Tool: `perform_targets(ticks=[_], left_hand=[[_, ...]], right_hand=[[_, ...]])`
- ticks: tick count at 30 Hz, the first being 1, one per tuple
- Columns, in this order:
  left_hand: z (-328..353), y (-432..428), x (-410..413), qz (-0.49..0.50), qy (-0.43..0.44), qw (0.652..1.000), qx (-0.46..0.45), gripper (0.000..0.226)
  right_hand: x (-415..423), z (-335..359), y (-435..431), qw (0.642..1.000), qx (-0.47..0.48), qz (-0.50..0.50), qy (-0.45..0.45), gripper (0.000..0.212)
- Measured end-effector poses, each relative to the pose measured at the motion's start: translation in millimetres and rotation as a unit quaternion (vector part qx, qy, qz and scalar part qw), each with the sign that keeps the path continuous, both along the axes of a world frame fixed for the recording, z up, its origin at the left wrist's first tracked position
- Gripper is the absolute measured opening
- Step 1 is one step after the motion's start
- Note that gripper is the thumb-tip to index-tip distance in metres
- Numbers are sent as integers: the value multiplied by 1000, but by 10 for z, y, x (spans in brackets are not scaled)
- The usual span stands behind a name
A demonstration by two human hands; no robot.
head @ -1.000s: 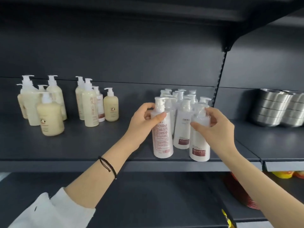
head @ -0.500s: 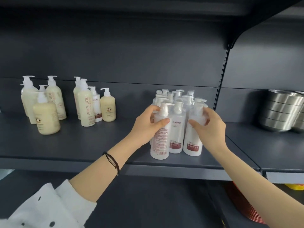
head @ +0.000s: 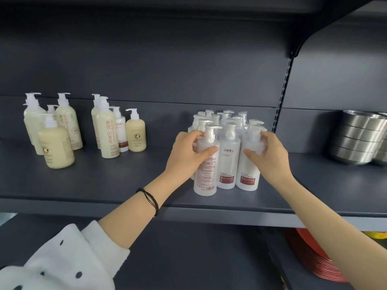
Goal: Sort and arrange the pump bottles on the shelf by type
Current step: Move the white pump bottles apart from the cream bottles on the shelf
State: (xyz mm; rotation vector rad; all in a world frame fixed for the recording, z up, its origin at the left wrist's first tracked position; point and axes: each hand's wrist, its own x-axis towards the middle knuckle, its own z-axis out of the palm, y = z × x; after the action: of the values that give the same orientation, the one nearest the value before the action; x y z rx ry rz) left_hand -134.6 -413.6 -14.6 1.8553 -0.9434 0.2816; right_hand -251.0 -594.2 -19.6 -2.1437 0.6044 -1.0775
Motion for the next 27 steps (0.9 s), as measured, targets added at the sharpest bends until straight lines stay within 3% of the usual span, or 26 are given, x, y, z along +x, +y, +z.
perform_targets(ticks=[3,6,9,13,16,22,27], left_hand=[[-16,63,2,-3,-22,999,41,54],[-55,181,24,14,-43,994,96,53],[-87,378,74,60,-139,972,182,36],[-93,688,228,122,-315,883,325,39],[-112,957,370,157,-375,830,383,44],[-149,1670,754,170,-383,813,403,51],[-123,2403,1203,198,-388,800,412,59]], right_hand=[[-110,27,66,999,-26,-17,-39,61],[-221,99,248,986,-159,-20,-51,34],[-219,160,489,963,-266,48,-7,10],[-80,171,809,937,-300,170,52,17],[101,117,1021,898,-371,218,95,22],[626,142,1507,837,-440,261,197,37],[1202,188,2021,813,-461,281,218,41]])
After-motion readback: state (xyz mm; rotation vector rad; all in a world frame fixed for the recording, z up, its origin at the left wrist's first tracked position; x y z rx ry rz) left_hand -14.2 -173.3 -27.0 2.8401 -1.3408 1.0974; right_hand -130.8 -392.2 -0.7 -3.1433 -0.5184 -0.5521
